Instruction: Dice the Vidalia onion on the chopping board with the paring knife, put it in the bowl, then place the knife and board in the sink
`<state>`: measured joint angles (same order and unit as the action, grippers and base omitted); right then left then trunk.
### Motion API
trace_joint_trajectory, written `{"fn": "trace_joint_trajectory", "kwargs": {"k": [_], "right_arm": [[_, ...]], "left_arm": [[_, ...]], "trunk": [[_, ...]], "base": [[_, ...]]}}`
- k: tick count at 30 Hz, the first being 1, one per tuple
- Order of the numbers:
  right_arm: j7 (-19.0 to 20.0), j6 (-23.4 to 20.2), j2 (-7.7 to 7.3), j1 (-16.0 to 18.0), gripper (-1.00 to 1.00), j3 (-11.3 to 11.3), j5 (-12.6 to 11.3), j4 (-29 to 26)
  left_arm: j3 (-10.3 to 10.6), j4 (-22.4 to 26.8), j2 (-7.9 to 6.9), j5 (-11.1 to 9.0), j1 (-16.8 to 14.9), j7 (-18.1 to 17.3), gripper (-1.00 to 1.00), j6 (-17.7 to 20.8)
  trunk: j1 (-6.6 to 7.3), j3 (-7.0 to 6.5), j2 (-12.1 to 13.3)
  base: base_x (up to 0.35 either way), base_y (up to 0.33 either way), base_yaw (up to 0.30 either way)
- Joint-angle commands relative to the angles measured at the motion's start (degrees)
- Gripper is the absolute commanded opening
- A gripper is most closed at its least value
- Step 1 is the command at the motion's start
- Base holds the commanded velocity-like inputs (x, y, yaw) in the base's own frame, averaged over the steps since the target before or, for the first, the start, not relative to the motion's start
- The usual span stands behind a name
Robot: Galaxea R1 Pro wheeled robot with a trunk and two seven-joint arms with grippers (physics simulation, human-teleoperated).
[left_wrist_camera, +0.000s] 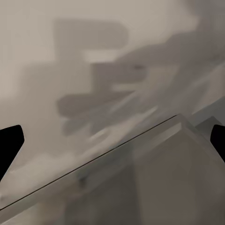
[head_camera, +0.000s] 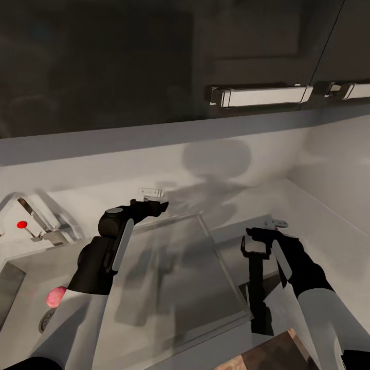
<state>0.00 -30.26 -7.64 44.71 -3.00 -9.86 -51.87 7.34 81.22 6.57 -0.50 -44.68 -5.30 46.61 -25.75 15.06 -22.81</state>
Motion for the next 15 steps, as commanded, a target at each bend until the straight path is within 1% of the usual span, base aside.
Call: {"fn": "trace_joint_trajectory", "kwargs": {"k": [1,3,6,7,10,15], "right_arm": [[0.0,-0.26,0.0,0.04,1.0,-0.06,-0.33,-0.07],[0.0,0.2,0.0,0.03,1.0,-0.07,-0.33,-0.07],[0.0,2.13,0.0,0.03,1.0,-0.03,-0.33,-0.07],[0.0,3.74,0.0,0.03,1.0,-0.01,-0.33,-0.07],[0.0,4.92,0.0,0.03,1.0,0.01,-0.33,-0.07],[0.0,5.69,0.0,0.03,1.0,0.01,-0.33,-0.07]], "left_arm": [[-0.05,0.04,0.02,-0.03,-0.05,-0.15,1.0,0.3],[-0.05,0.01,0.02,-0.03,-0.05,-0.15,1.0,0.3],[-0.05,0.0,0.02,-0.03,-0.05,-0.14,1.0,0.29],[-0.05,-0.01,0.02,-0.03,-0.05,-0.15,1.0,0.31],[-0.05,-0.01,0.02,-0.03,-0.05,-0.14,1.0,0.32],[-0.05,-0.01,0.07,-0.03,-0.05,-0.15,1.0,0.29]], "trunk": [[-0.03,0.11,-0.11],[-0.03,0.11,-0.11],[-0.03,0.11,-0.11],[-0.03,0.11,-0.11],[-0.03,0.11,-0.11],[-0.03,0.11,-0.11]], "base": [[0.0,0.0,0.0],[0.0,0.0,0.0],[0.0,0.0,0.0],[0.0,0.0,0.0],[0.0,0.0,0.0],[0.0,0.0,0.0]]}}
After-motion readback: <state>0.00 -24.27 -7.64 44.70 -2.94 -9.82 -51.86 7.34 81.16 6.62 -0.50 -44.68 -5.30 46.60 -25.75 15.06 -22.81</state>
